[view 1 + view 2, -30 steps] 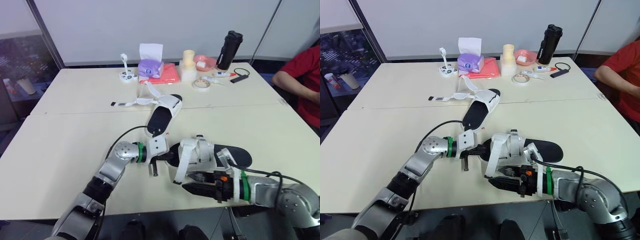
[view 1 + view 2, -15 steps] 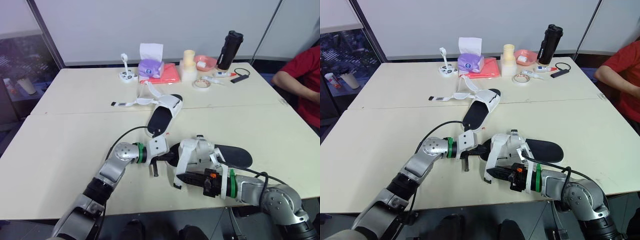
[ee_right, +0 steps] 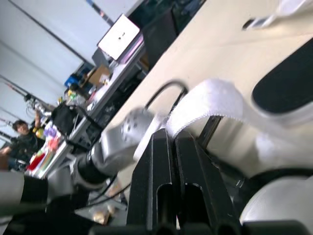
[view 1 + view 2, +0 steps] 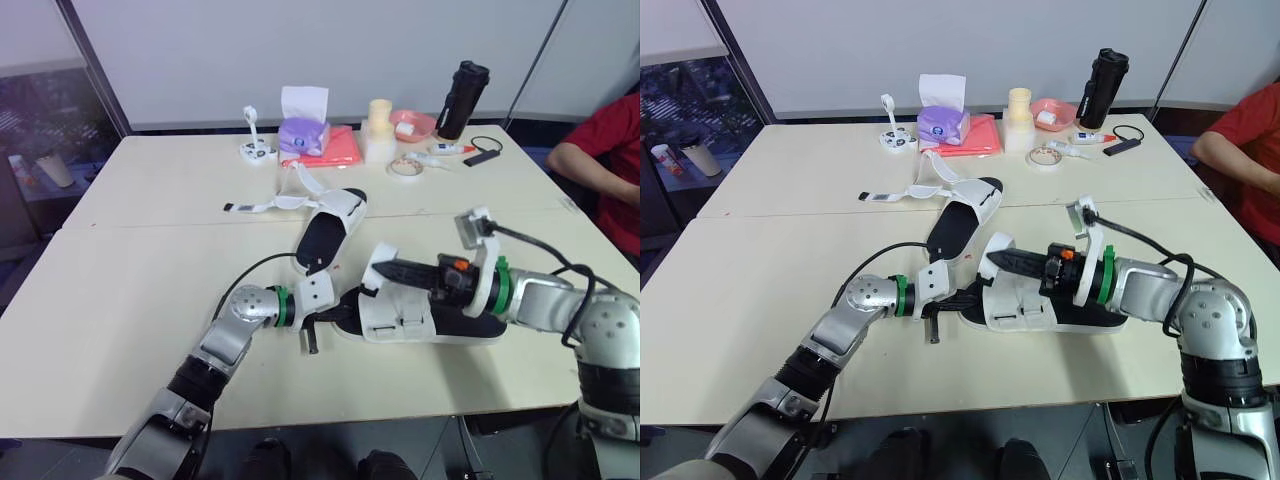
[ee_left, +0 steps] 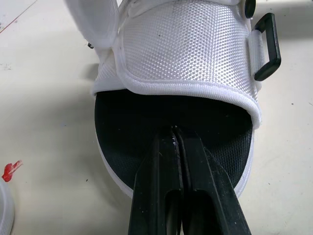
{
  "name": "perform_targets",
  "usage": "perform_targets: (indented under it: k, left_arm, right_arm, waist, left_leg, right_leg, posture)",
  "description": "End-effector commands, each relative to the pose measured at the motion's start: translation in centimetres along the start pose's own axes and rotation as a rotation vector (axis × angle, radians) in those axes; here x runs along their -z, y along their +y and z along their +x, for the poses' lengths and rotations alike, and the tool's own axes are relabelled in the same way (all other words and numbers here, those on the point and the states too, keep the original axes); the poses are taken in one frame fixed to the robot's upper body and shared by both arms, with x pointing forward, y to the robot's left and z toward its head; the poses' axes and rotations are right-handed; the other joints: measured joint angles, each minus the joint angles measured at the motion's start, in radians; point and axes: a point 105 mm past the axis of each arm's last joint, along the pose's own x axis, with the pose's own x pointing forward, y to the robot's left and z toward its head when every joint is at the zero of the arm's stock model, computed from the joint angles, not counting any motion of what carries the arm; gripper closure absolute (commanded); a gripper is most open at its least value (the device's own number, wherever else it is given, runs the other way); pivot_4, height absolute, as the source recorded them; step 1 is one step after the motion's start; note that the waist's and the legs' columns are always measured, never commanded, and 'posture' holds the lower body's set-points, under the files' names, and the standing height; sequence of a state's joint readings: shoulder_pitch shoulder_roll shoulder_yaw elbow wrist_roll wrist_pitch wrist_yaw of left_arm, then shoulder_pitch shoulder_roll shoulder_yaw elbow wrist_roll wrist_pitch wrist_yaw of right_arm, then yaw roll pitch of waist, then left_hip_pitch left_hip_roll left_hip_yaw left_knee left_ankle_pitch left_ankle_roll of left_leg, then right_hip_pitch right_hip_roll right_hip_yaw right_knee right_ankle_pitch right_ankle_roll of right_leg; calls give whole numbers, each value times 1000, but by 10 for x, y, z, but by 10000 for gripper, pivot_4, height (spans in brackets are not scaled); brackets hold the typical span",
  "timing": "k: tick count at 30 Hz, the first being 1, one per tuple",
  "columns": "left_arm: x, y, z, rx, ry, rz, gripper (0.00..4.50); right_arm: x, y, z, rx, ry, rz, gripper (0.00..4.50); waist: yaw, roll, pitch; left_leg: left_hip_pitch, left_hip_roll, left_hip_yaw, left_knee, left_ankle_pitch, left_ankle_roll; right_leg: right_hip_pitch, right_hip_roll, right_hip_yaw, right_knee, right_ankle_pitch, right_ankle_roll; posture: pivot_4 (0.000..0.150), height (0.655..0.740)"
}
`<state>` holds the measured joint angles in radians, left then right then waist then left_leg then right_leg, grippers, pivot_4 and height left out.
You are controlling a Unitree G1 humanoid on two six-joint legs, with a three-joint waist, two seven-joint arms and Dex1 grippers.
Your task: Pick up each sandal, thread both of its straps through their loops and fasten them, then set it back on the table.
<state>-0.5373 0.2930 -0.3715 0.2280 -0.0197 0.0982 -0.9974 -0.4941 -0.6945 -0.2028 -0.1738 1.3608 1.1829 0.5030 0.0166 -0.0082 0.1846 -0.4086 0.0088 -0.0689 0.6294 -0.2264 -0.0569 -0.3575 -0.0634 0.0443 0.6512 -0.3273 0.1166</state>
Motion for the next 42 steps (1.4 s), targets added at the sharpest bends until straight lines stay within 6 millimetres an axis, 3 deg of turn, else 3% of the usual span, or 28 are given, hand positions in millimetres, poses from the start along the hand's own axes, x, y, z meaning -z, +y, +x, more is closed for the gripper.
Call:
perform_targets:
  k: [1,6,13,26,36,42]
  left_arm:
    - [25,-18,9,59,87,-53,45000]
    - [27,-18,8,48,91,-56,45000]
    - [30,-19,6,36,96,-64,45000]
    - [32,-21,6,35,102,-69,45000]
    - [35,-21,6,29,108,-72,45000]
    - [35,-21,7,27,107,-75,45000]
  right_arm:
    - [0,-9,-3,26,78,-33,44893]
    - [10,-26,-12,42,177,-4,44893]
    - [22,-34,-17,26,279,1,44893]
    - [36,-36,-10,0,307,53,44893]
    - [23,-28,-10,-47,265,109,44893]
    - [32,-30,-10,-30,291,116,44893]
  waist:
    - [0,0,0]
    - [-2,0,0]
    - [-2,1,0]
    - [-3,1,0]
    - [-2,1,0]
    - [-2,1,0]
  left_leg:
    - [0,0,0,0,0,0]
    - [0,0,0,1,0,0]
    - [0,0,0,0,0,0]
    - [0,0,0,0,0,0]
    - [0,0,0,0,0,0]
    - [0,0,0,0,0,0]
  right_leg:
    - [0,0,0,0,0,0]
    - [0,0,0,0,0,0]
    - [0,0,0,0,0,0]
    - [0,0,0,0,0,0]
    - [0,0,0,0,0,0]
    - [0,0,0,0,0,0]
  posture:
    - [1500,7400]
    - [1500,7400]
    - [1500,7400]
    - [1500,7400]
    - [1500,7400]
    - [1500,7400]
